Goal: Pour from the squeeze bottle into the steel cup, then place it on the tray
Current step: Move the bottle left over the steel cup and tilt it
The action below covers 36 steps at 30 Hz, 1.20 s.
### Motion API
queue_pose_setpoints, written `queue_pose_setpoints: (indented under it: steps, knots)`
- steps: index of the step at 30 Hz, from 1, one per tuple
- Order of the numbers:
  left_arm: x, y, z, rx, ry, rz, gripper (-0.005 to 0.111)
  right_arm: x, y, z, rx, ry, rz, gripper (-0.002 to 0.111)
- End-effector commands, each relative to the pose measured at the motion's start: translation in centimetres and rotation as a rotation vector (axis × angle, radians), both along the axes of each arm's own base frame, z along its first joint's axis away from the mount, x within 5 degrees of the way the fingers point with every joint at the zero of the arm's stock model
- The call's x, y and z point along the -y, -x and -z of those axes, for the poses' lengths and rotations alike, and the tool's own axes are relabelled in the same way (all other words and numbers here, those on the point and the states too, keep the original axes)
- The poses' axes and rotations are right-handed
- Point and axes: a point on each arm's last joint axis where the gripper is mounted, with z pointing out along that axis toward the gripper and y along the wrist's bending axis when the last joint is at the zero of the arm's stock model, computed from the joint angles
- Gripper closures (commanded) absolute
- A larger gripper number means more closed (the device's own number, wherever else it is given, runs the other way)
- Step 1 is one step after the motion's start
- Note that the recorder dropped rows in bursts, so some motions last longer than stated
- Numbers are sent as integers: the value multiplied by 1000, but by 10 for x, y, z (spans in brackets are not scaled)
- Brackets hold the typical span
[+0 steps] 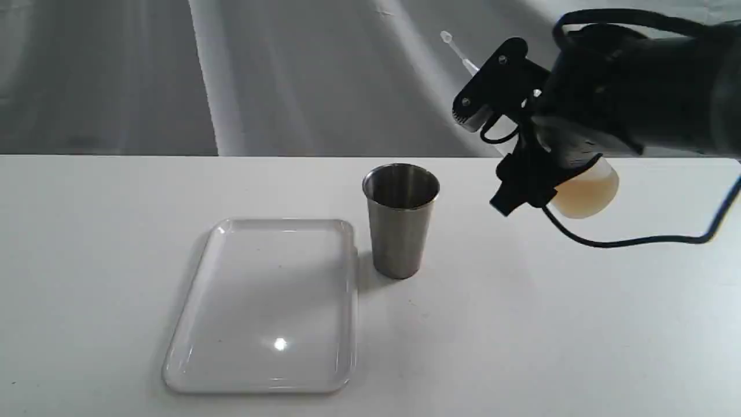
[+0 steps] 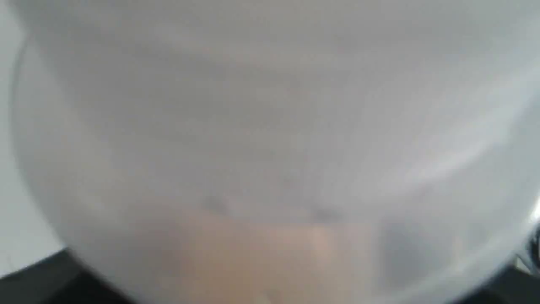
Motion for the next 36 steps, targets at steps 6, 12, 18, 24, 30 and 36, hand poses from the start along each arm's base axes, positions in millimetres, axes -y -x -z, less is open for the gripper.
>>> queue_pose_setpoints:
  steps: [6, 12, 18, 24, 30, 36]
  knots:
    - [0, 0, 1, 7, 2, 3, 98, -23, -18, -6, 32, 157, 2, 80]
    - [0, 0, 1, 7, 2, 3, 98, -19, -15, -3, 1, 236, 55, 80]
    - [0, 0, 1, 7, 2, 3, 98, -17, -16, -6, 14, 276, 61, 80]
    - [0, 0, 1, 7, 2, 3, 98, -20, -17, -9, 37, 313, 38, 80]
    - [0, 0, 1, 7, 2, 3, 98, -28, -17, -9, 49, 351, 9, 80]
    - [0, 0, 1, 7, 2, 3, 98, -36, -24, 9, 36, 434, -35, 80]
